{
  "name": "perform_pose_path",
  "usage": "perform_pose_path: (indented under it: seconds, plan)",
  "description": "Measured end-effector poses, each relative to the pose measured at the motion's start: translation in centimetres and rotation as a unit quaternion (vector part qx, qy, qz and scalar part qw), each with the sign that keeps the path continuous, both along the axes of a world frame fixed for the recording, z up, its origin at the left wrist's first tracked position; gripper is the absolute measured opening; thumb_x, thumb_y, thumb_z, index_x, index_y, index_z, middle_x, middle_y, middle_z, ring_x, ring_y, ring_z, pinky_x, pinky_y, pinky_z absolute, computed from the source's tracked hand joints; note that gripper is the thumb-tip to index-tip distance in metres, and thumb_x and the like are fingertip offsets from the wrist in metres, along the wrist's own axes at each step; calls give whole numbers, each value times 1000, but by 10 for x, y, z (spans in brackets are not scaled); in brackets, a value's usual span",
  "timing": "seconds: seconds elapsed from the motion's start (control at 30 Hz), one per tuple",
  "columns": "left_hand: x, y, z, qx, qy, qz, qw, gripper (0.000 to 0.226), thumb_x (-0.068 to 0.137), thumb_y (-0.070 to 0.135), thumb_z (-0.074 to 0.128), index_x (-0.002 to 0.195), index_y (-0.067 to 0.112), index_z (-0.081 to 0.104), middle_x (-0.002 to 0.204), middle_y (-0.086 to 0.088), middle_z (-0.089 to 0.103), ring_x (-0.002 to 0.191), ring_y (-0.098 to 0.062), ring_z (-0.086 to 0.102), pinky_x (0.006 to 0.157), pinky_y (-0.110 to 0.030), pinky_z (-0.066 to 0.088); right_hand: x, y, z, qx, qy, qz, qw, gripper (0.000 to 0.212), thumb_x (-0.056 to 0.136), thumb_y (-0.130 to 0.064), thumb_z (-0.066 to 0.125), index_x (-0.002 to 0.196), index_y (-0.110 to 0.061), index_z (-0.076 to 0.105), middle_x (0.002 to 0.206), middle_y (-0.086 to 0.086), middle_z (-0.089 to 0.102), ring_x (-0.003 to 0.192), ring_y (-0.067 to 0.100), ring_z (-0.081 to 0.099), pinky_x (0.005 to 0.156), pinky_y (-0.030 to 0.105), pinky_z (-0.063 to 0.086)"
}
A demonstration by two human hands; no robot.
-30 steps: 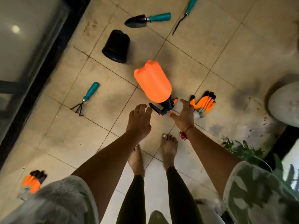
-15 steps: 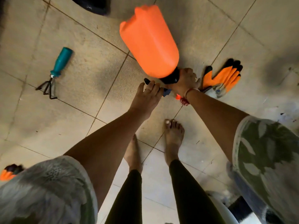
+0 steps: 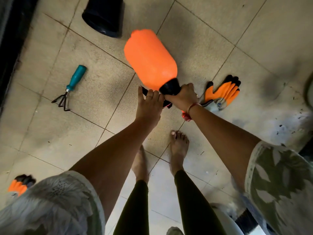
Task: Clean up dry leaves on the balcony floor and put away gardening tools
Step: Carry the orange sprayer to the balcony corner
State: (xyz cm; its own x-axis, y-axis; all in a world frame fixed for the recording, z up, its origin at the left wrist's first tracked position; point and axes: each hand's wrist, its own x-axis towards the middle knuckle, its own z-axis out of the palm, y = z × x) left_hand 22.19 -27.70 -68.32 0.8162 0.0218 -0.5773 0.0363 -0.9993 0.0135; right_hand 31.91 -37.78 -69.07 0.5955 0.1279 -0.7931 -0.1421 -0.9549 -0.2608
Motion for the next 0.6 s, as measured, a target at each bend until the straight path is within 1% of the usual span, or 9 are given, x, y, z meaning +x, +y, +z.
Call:
perform_pose_path:
  seconds: [0.1, 0.17, 0.2, 0.27, 0.33, 0.4, 0.47, 0.53, 0.6]
  plan:
    - [8, 8, 23, -58, -12, 57, 997, 65, 83, 64, 48, 124, 13, 49, 122, -8, 52, 123, -29, 41, 106, -53, 26, 0, 2, 33, -3, 32, -23, 999, 99, 42, -79, 58, 110, -7, 57, 115, 12, 51, 99, 31, 59, 91, 50, 46]
    - [11, 14, 42, -87, -41, 105, 990, 70, 76, 75, 44, 106, 16, 64, 107, -7, 61, 113, -29, 47, 86, -42, 40, 1, 6, 57, 1, 51, -16, 999, 101, 34, -81, 51, 103, -7, 62, 106, 14, 60, 92, 30, 61, 87, 48, 50]
    - [11, 16, 53, -100, -62, 128, 985, 71, 73, 78, 44, 97, 16, 68, 98, -7, 64, 108, -28, 49, 77, -37, 41, 4, 9, 71, -1, 65, -3, 998, 100, 34, -80, 49, 102, -8, 63, 103, 13, 61, 91, 29, 62, 86, 46, 51]
    - [11, 16, 73, -124, -91, 179, 972, 70, 70, 79, 49, 85, 13, 70, 86, -7, 66, 100, -27, 52, 67, -33, 39, 12, 15, 97, -10, 89, 41, 995, 89, 41, -77, 51, 99, -10, 62, 98, 10, 62, 91, 28, 61, 86, 42, 50]
    - [7, 15, 92, -147, -119, 240, 952, 67, 71, 75, 53, 78, 11, 70, 79, -9, 66, 95, -28, 54, 63, -32, 37, 18, 20, 118, -24, 90, 96, 991, 65, 58, -71, 58, 88, -14, 61, 88, 6, 63, 88, 26, 60, 84, 39, 49]
    - [3, 10, 110, -172, -131, 312, 925, 64, 72, 72, 50, 77, 11, 70, 74, -10, 65, 90, -29, 54, 61, -30, 38, 24, 28, 136, -34, 67, 151, 986, 50, 67, -66, 60, 79, -18, 57, 85, 5, 62, 86, 26, 59, 82, 36, 48]
    - [-3, 8, 126, -203, -124, 387, 891, 60, 74, 69, 46, 78, 14, 71, 72, -10, 63, 88, -28, 51, 60, -29, 37, 29, 40, 158, -37, 50, 193, 979, 48, 69, -65, 61, 73, -18, 52, 81, 3, 59, 85, 26, 58, 80, 36, 46]
    - [-10, 8, 141, -250, -126, 474, 835, 59, 74, 70, 45, 69, 16, 68, 63, -9, 58, 81, -30, 52, 57, -29, 34, 36, 55, 184, -20, 40, 205, 978, 49, 73, -66, 61, 67, -18, 49, 72, 1, 54, 80, 26, 57, 77, 36, 45]
    - [-17, 9, 154, -289, -146, 549, 771, 52, 75, 67, 47, 51, 21, 52, 50, -5, 46, 67, -31, 52, 53, -27, 29, 44, 68, 210, 29, 29, 171, 984, 49, 77, -65, 59, 66, -17, 50, 68, 1, 51, 70, 22, 53, 68, 32, 42]
